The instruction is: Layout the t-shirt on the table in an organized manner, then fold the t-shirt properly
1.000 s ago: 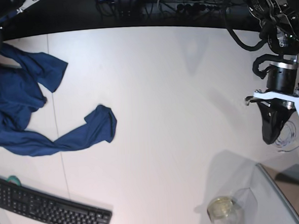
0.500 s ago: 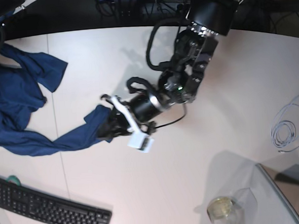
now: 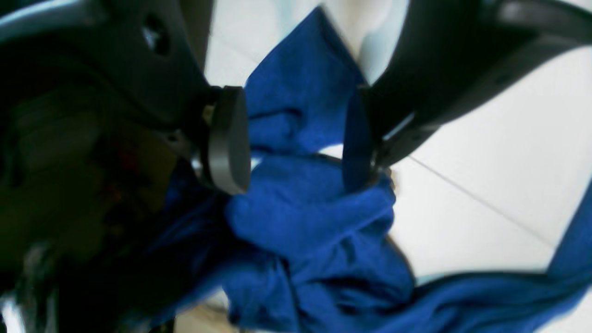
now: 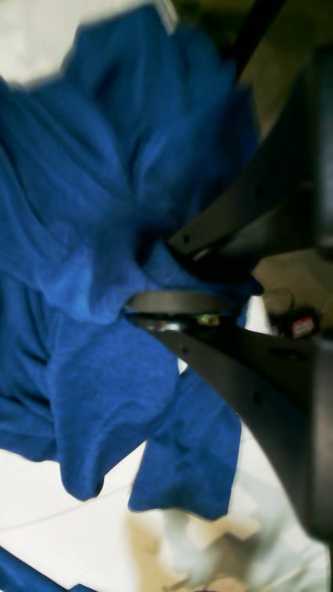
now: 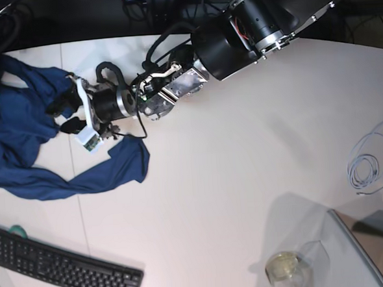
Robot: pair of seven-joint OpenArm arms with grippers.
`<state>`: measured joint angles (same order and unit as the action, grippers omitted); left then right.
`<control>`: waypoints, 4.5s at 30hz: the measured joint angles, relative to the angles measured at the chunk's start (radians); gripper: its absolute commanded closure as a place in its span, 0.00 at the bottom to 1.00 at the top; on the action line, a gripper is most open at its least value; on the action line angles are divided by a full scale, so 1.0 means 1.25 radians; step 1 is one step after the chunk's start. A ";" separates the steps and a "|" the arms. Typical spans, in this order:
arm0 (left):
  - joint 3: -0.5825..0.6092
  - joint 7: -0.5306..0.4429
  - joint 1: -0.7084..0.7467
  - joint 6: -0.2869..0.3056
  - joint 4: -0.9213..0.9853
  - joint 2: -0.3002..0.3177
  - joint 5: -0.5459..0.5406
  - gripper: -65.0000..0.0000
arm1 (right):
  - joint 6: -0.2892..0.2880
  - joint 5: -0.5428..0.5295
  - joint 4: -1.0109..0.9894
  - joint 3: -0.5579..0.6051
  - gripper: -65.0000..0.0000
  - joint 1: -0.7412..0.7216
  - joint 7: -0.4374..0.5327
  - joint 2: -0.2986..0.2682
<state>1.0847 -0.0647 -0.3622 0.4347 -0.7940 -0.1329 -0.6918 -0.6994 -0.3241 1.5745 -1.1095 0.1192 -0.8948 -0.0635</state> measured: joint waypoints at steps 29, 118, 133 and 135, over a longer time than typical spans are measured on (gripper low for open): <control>-0.937 0.049 0.598 -0.010 -0.505 0.448 -0.016 1.00 | 0.206 0.012 0.015 0.119 0.37 0.009 0.126 -0.039; -0.598 0.103 0.331 -0.064 -0.215 0.298 0.136 1.00 | 0.419 0.197 0.167 0.559 0.99 0.179 0.193 0.082; -0.596 0.121 0.403 -0.070 -0.429 0.295 0.138 0.65 | 0.342 0.194 0.239 0.508 0.36 0.190 0.114 0.091; -0.600 0.116 0.396 -0.073 -0.411 0.276 0.138 0.41 | 0.341 0.194 0.238 0.509 0.30 0.183 0.113 0.091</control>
<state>0.3351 0.0799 0.1326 0.3435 -1.3075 0.2119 -0.5198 -0.2729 -0.0814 1.8721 -0.4736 0.3481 -0.7532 0.0502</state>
